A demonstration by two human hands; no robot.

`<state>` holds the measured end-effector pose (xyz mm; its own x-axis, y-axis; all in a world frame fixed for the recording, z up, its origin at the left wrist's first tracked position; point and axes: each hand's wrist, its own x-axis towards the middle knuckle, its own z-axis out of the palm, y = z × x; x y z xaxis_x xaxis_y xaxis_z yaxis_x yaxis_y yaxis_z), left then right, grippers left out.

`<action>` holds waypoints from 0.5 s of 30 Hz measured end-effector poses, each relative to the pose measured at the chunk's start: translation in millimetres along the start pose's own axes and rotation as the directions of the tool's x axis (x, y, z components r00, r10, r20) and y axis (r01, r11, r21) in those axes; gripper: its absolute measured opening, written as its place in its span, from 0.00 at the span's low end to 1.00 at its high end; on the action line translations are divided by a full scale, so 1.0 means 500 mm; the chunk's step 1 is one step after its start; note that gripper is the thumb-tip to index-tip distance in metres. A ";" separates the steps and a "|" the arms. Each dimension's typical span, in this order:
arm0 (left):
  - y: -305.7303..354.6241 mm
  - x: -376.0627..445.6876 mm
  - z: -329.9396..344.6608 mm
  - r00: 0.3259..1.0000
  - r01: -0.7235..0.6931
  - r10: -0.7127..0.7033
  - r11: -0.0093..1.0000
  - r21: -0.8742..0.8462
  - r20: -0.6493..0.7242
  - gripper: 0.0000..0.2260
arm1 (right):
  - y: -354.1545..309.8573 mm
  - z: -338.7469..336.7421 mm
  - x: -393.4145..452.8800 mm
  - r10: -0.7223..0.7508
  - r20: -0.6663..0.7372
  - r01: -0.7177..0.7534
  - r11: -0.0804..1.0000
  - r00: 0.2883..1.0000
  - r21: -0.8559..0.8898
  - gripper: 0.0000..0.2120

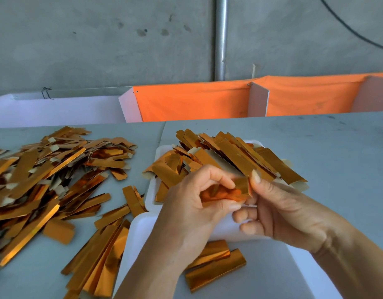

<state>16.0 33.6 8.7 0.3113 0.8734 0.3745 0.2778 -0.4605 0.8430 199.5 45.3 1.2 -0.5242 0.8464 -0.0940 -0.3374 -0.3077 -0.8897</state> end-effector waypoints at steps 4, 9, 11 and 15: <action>0.000 0.000 0.008 0.997 -0.047 0.056 0.986 0.158 -0.057 0.12 | 0.001 -0.003 0.000 0.102 0.080 -0.106 0.994 0.991 0.035 0.31; 0.016 -0.003 0.011 0.995 -0.077 0.075 0.997 0.029 0.064 0.13 | -0.012 -0.006 -0.014 0.073 0.079 -0.073 0.997 0.994 0.003 0.28; 0.017 -0.002 0.010 0.997 -0.075 0.071 0.989 -0.131 -0.033 0.11 | -0.012 -0.001 -0.018 0.048 0.044 -0.042 0.990 0.998 -0.133 0.24; -0.002 0.007 0.012 0.951 0.089 -0.156 0.965 -0.247 -0.266 0.15 | -0.003 0.017 -0.007 0.014 -0.025 -0.024 0.880 1.000 -0.474 0.14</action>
<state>22.1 36.3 6.9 0.0110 0.9446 0.3279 0.0717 -0.3278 0.9420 195.1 39.2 6.4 -0.5091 0.8527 -0.1175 0.0865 -0.0851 -0.9926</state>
